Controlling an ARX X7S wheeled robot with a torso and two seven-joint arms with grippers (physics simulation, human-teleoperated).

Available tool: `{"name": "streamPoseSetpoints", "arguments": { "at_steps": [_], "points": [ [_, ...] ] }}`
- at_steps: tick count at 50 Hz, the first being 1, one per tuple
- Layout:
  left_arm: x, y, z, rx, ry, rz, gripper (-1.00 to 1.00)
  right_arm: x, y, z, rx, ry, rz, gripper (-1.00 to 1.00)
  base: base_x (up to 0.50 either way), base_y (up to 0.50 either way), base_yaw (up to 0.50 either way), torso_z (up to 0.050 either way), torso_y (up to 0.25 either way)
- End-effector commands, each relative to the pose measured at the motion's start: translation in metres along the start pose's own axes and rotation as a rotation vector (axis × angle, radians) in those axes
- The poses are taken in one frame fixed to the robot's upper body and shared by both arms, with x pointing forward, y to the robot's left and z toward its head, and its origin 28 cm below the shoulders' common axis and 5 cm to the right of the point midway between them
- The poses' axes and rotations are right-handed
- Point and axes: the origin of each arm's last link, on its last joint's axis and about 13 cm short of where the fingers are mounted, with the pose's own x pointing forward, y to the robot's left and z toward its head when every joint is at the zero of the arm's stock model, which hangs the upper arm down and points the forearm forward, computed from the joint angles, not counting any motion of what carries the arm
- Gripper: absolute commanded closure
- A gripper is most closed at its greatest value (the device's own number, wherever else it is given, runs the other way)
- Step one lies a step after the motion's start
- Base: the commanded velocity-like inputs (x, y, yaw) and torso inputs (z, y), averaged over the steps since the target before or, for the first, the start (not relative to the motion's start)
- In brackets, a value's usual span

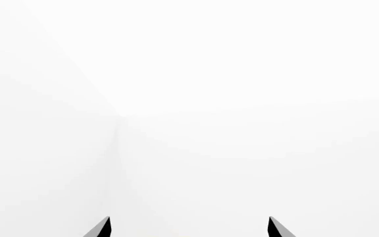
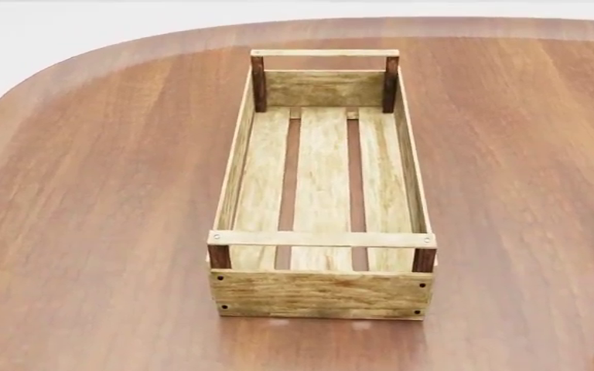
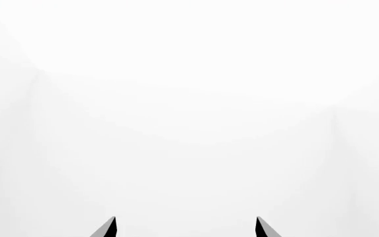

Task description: Pick up the cream cheese and put it in the tray.

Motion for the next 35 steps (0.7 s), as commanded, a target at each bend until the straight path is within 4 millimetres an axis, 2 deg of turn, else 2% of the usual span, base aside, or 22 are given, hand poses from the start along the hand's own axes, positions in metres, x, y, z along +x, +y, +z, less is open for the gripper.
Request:
{"name": "streamPoseSetpoints", "arguments": {
  "at_steps": [1,35],
  "points": [
    [0.0002,-0.0006,-0.0006,0.001,0.002,-0.002,-1.0,0.0007,-0.0003,-0.0007,0.01,0.01,0.005,-1.0,0.11,0.0,0.0,0.0,0.0],
    [-0.0005,0.0004,-0.0007,0.002,0.0,0.001,-1.0,0.0006,0.0002,0.0002,0.012,0.012,0.007,-1.0,0.19,0.0,0.0,0.0,0.0]
  ]
}}
